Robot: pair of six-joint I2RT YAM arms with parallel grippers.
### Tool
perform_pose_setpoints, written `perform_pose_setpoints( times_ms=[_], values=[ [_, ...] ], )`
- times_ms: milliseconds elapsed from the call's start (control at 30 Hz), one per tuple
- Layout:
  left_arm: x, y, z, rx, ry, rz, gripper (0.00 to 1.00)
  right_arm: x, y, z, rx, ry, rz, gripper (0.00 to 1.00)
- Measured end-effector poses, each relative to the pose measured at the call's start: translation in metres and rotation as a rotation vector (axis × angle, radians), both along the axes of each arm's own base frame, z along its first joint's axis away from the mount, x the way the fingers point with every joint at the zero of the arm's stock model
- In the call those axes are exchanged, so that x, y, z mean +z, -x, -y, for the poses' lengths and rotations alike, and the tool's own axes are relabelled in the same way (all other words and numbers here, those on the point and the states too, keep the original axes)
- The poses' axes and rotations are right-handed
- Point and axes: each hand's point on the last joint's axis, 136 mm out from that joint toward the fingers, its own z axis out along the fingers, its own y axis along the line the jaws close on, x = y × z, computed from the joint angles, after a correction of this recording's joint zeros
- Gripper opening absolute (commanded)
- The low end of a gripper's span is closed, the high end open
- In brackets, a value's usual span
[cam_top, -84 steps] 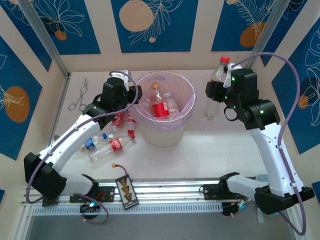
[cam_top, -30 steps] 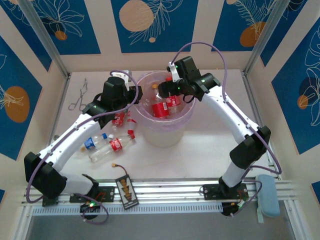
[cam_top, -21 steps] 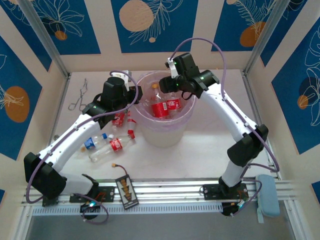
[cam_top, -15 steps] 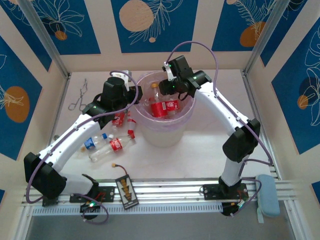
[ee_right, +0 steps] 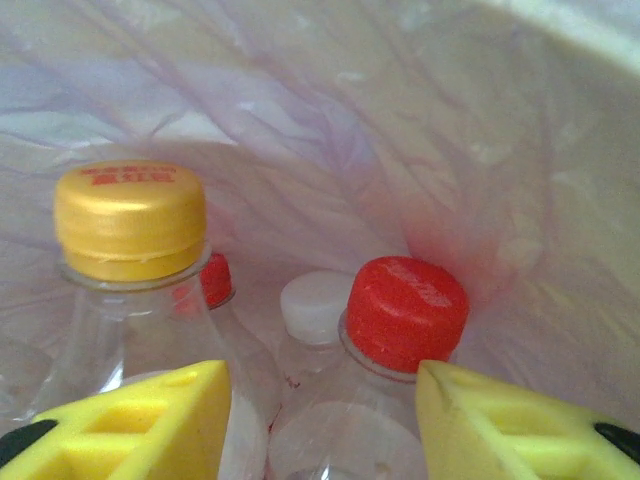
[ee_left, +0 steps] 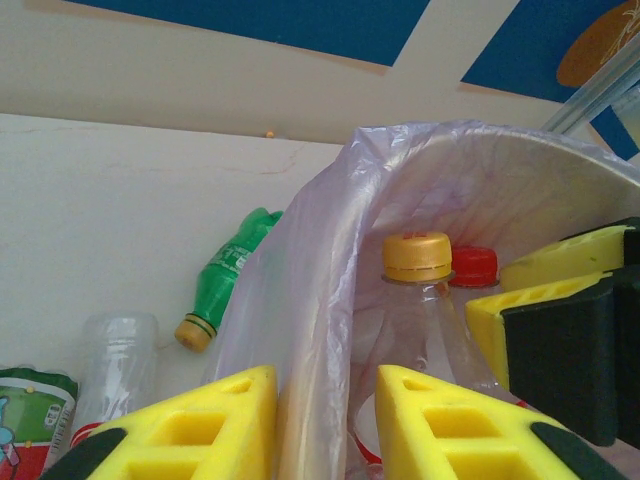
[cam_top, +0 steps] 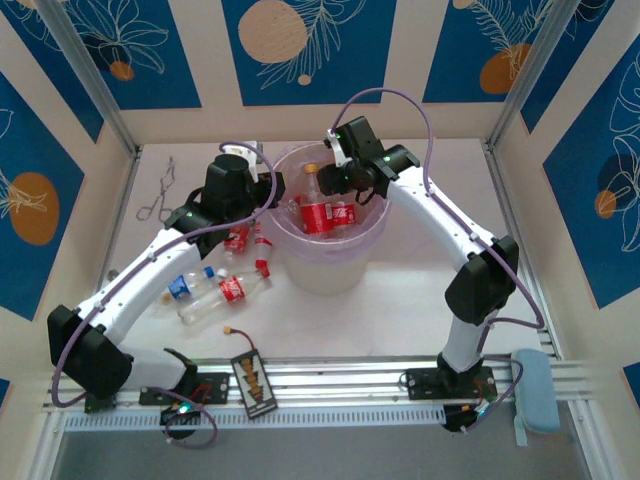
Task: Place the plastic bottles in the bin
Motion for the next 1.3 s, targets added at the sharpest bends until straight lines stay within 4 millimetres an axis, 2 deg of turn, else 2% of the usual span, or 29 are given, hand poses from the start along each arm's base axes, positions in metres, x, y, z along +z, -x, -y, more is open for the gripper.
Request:
perform_pose_setpoints(
  times_ms=[100, 267, 400, 500, 567, 667, 833, 967, 1100, 1300],
  values=[
    [0.000, 0.000, 0.000, 0.000, 0.000, 0.000, 0.32, 0.015, 0.006, 0.003, -0.003, -0.021, 0.016, 0.61],
    [0.000, 0.000, 0.000, 0.000, 0.000, 0.000, 0.32, 0.075, 0.022, 0.014, -0.007, -0.099, 0.117, 0.66],
    [0.000, 0.000, 0.000, 0.000, 0.000, -0.001, 0.32, 0.122, 0.040, 0.039, -0.034, -0.179, 0.196, 0.71],
    [-0.001, 0.000, 0.001, -0.001, -0.001, -0.001, 0.32, 0.137, 0.049, 0.073, -0.097, -0.236, 0.216, 0.72],
    [-0.001, 0.000, 0.001, -0.002, -0.002, -0.003, 0.32, 0.138, 0.052, 0.096, -0.150, -0.255, 0.210, 0.74],
    [-0.001, 0.000, 0.001, -0.002, -0.003, -0.005, 0.32, 0.122, 0.057, 0.122, -0.216, -0.276, 0.162, 0.78],
    [-0.001, -0.001, 0.002, -0.002, -0.003, -0.007, 0.32, 0.071, 0.075, 0.149, -0.298, -0.317, 0.012, 0.81],
    [-0.001, -0.005, 0.007, -0.009, -0.001, -0.009, 0.32, 0.047, 0.092, 0.166, -0.352, -0.376, -0.061, 0.82],
    [0.000, -0.009, 0.016, -0.023, 0.004, -0.005, 0.32, 0.044, 0.104, 0.187, -0.418, -0.467, -0.072, 0.86],
    [0.000, -0.014, 0.038, -0.059, 0.005, -0.007, 0.32, 0.059, 0.111, 0.213, -0.497, -0.552, -0.011, 0.95]
  ],
)
